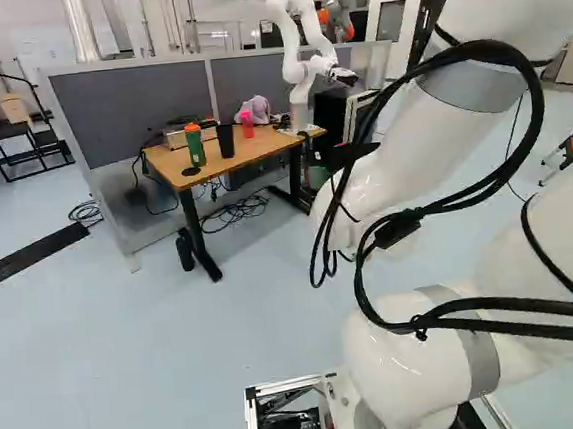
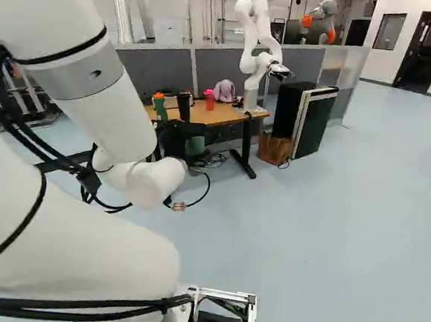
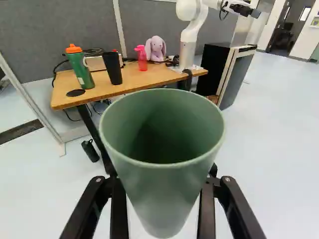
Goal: Place the green cup on the table
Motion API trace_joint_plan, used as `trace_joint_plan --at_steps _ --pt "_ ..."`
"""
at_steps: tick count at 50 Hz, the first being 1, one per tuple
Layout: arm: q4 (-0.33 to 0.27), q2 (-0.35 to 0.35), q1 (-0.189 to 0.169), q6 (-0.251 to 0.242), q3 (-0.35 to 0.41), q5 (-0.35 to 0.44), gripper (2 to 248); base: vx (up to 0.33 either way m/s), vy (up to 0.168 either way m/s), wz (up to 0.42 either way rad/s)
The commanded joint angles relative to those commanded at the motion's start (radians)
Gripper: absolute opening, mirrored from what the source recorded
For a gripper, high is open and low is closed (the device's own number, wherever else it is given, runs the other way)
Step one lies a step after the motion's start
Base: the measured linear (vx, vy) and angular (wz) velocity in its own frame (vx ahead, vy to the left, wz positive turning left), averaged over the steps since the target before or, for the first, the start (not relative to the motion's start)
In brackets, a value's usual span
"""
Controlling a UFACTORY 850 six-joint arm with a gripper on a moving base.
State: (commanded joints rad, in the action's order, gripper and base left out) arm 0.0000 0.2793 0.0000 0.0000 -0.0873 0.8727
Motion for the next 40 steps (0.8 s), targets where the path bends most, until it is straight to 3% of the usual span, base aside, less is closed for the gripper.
trace_joint_plan --at_steps 40 --pt "0.000 0.000 0.000 0.000 0.000 0.000 121 0.287 -0.018 -0.014"
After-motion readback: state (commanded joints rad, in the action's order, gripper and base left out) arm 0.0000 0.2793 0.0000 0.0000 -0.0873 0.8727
